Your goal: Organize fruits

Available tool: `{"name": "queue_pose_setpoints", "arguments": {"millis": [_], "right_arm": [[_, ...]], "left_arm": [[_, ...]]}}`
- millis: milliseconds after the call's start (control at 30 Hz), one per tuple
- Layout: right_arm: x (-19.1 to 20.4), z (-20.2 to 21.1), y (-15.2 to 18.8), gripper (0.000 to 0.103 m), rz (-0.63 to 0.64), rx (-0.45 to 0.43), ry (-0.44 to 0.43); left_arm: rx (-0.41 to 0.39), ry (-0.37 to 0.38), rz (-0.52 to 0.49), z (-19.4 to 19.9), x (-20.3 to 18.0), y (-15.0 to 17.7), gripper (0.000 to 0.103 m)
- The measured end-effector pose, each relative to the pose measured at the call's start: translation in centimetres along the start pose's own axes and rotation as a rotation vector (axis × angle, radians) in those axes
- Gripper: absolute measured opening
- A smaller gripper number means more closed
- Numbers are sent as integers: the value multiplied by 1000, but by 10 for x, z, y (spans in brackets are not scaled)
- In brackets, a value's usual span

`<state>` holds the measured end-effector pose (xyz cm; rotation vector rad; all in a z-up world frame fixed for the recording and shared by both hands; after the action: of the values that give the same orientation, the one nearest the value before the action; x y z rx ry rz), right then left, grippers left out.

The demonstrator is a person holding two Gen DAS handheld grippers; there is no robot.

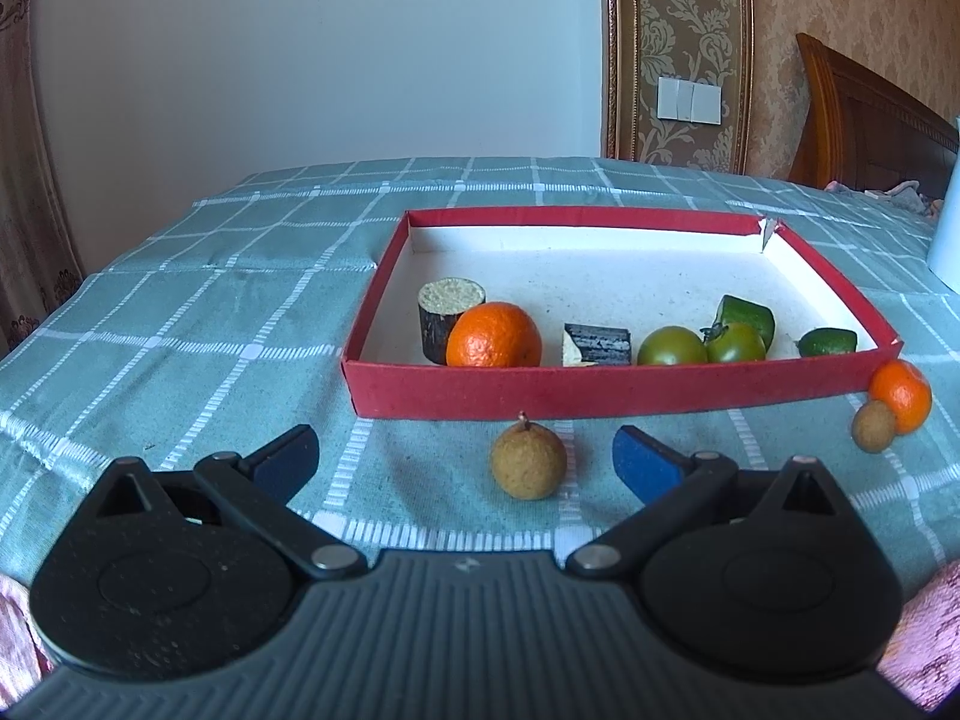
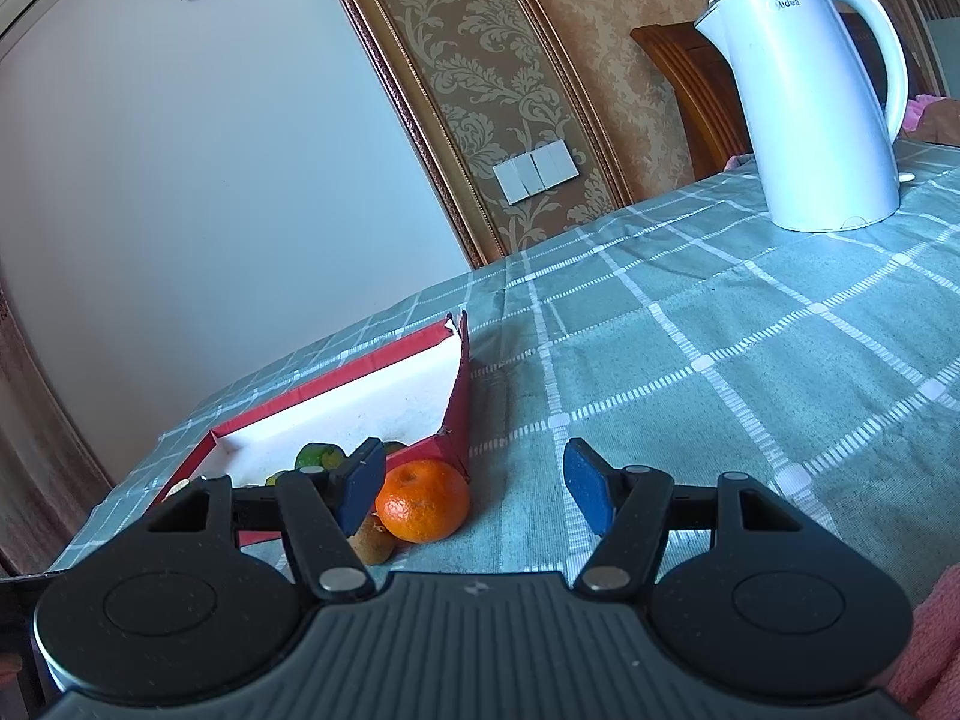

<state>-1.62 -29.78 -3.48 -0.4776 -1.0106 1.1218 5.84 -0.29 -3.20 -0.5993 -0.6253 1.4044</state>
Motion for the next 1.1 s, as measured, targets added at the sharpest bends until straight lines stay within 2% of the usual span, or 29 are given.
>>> {"name": "queue_pose_setpoints", "arguments": {"millis": [867,1100], "right_arm": [[2,1,0,65,-6,-9,-9],[1,1,0,65,-8,-11,-13]], "left_arm": [[-13,9,-26,2,-2,1,103],[-6,39,-21,0,2,2,103]]}}
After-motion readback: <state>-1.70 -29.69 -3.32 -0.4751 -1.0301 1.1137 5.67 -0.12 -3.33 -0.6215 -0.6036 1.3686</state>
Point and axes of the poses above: each gripper's, at about its wrist camera, not at the fingertips, and z roughly against the way its jaws point, x to its left, y to its underside, the point moved 3 cm from there along -z, roughly the way its jaws point, and after that the axes turned 12 degrees about x, right-handed, at the moved point
